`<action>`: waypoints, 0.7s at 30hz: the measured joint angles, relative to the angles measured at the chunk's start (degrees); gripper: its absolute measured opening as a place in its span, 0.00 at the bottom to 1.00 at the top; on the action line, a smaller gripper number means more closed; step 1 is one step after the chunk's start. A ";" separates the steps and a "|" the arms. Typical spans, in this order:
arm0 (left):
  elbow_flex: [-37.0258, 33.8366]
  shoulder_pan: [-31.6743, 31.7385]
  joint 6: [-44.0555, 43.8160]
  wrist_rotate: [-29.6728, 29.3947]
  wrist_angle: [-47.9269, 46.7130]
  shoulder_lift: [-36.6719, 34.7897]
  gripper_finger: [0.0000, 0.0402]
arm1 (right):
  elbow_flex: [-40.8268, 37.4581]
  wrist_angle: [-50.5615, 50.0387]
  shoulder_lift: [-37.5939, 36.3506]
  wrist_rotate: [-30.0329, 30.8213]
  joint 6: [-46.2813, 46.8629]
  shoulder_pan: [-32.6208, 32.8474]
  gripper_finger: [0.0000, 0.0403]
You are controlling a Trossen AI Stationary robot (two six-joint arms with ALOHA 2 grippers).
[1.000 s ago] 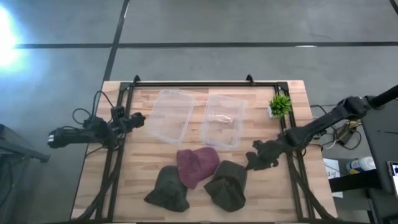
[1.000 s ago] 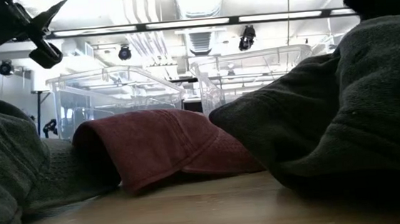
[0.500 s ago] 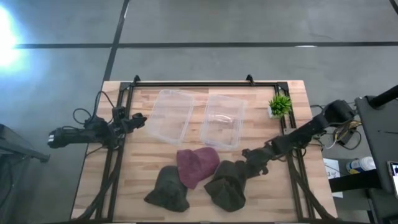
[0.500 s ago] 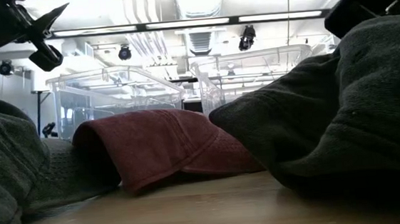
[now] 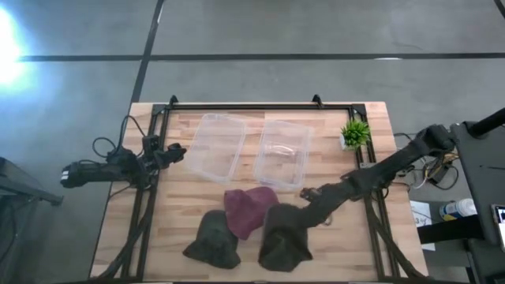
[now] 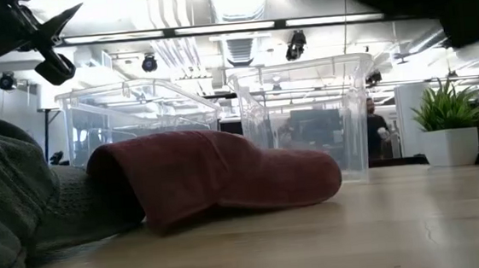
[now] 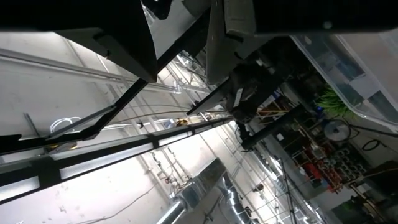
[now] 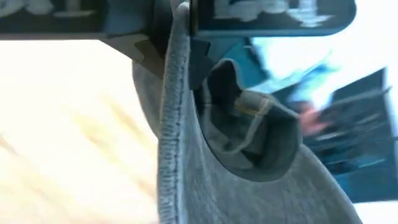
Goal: Pick & Place hat
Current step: Put the right black cap into the right transparent bin
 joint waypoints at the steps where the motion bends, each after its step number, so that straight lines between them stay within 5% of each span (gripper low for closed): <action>1: 0.00 0.00 -0.13 0.00 0.18 0.03 0.33 | 2.11 -1.80 -2.05 3.25 -2.76 0.03 0.03; 4: 0.00 0.02 -0.22 0.02 0.47 0.14 0.33 | 9.56 -15.66 -7.96 18.66 -10.74 -1.73 0.03; 8: 0.00 0.00 -0.25 -0.06 0.61 0.16 0.33 | 19.88 -42.71 -11.91 50.13 -15.02 -4.82 0.03; 11: 0.00 0.01 -0.39 -0.85 0.61 0.18 0.33 | 25.82 -52.56 -12.37 61.64 -15.84 -9.07 0.03; 13: 0.00 0.01 -0.52 -1.21 0.59 0.18 0.33 | 28.29 -53.71 -11.85 61.61 -20.88 -12.67 0.03; 21: 0.00 0.02 -0.73 -1.31 0.60 0.18 0.33 | 33.65 -57.40 -2.20 44.61 -41.92 -23.44 0.03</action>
